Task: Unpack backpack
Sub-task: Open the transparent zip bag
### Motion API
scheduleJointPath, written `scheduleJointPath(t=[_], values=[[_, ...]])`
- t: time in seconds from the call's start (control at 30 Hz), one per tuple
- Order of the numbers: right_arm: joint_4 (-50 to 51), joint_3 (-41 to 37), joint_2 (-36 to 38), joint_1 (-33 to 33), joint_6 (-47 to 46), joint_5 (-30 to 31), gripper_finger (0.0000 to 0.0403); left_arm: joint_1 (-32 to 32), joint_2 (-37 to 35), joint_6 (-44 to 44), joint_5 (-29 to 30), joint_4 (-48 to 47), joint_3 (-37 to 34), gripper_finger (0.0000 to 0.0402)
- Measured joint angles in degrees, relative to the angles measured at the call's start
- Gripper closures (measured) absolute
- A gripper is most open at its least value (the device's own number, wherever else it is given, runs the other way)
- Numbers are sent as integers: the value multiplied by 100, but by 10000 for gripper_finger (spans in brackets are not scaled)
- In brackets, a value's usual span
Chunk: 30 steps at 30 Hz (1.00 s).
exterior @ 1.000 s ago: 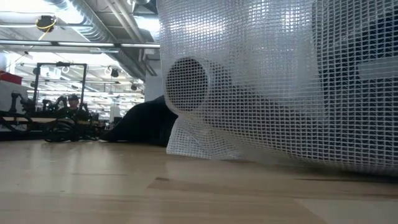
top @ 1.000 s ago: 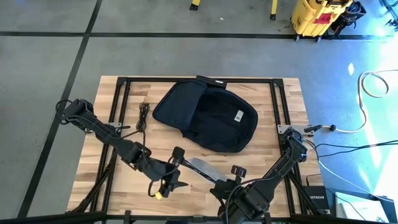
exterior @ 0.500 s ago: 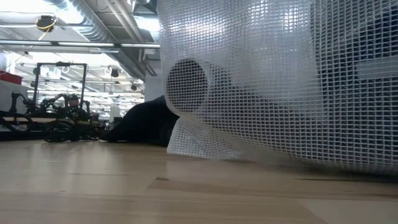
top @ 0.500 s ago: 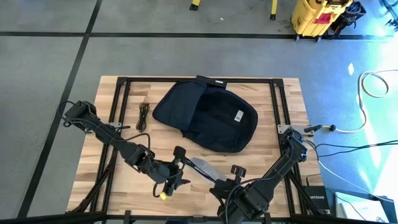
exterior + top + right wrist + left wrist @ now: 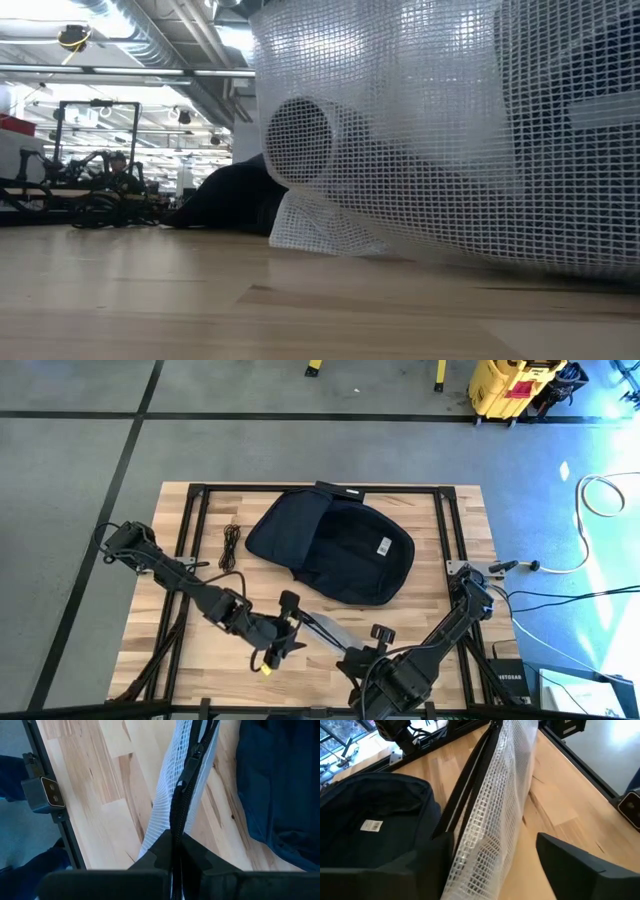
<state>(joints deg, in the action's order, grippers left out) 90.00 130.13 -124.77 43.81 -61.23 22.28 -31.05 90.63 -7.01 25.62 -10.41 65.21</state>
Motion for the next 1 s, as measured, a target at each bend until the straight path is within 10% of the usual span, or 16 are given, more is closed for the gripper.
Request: scheduleJointPath(t=[0.4, 1.0], values=[[-19, 0, 0, -7, -1, 2, 402, 37, -6, -141, -110, -476, 0, 388], [-33, 0, 0, -50, -2, 17, 402, 90, -42, -240, 45, -1991, 516, 402]])
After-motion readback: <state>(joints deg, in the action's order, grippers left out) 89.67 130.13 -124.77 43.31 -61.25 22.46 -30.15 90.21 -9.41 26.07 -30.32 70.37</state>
